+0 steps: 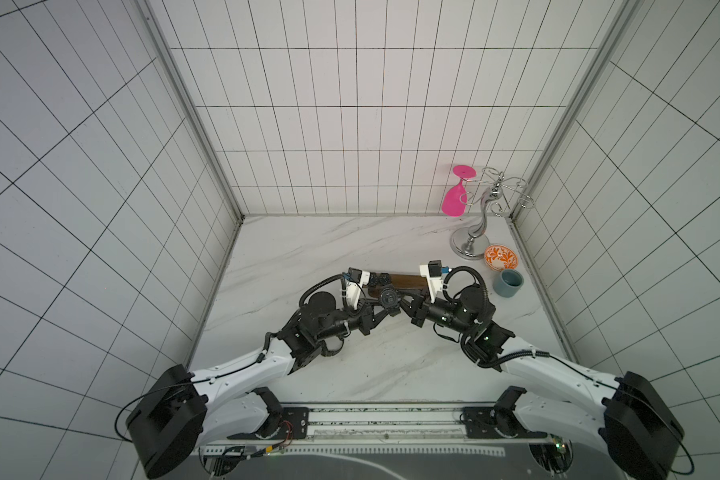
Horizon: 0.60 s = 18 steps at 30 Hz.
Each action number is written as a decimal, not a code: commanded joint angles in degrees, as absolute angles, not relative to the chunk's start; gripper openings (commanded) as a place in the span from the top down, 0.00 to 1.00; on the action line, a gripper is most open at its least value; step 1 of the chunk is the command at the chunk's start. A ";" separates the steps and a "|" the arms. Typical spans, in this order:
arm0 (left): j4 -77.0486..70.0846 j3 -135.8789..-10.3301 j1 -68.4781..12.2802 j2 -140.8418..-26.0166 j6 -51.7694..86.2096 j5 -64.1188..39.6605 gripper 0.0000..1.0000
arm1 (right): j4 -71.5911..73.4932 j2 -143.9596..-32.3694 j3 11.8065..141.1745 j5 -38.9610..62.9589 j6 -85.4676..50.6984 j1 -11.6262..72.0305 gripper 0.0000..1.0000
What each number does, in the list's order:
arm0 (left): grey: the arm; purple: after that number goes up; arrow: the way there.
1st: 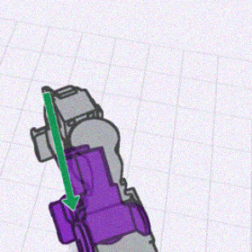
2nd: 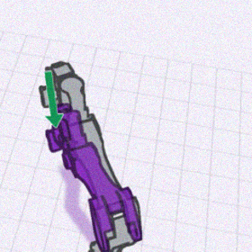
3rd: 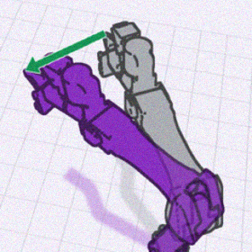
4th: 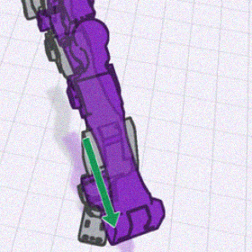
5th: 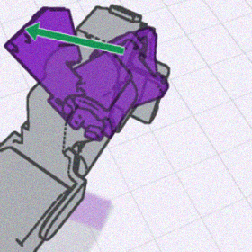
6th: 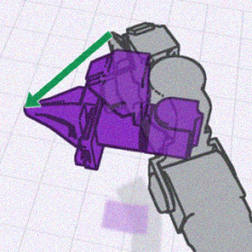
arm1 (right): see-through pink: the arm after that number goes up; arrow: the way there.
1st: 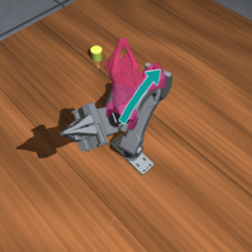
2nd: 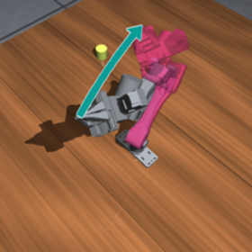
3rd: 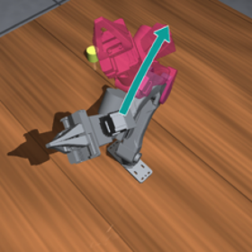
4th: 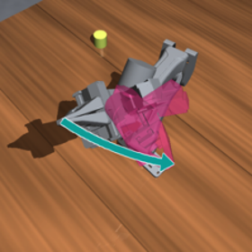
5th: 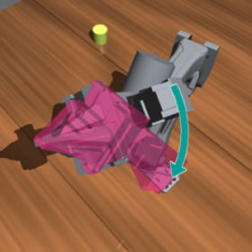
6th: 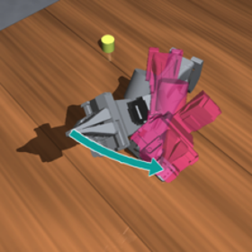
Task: Place watch on stand
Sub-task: Pick up the watch at the center of the board.
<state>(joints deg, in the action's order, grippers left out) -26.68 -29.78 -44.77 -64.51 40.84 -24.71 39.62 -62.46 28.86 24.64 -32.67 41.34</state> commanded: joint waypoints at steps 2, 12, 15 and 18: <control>-23.99 -31.03 -45.24 -62.68 39.29 -21.20 1.00 | 39.13 -61.29 26.10 22.06 -31.86 41.93 0.87; -16.97 -31.22 -45.18 -60.44 35.68 -13.52 1.00 | 31.95 -56.43 25.99 15.45 -30.03 41.72 0.54; -13.61 -31.88 -45.18 -59.90 34.44 -10.39 1.00 | 26.67 -54.93 26.72 10.64 -29.17 41.66 0.50; -9.36 -32.79 -45.18 -59.50 33.25 -5.88 1.00 | 20.66 -52.52 28.24 5.79 -26.86 41.67 0.44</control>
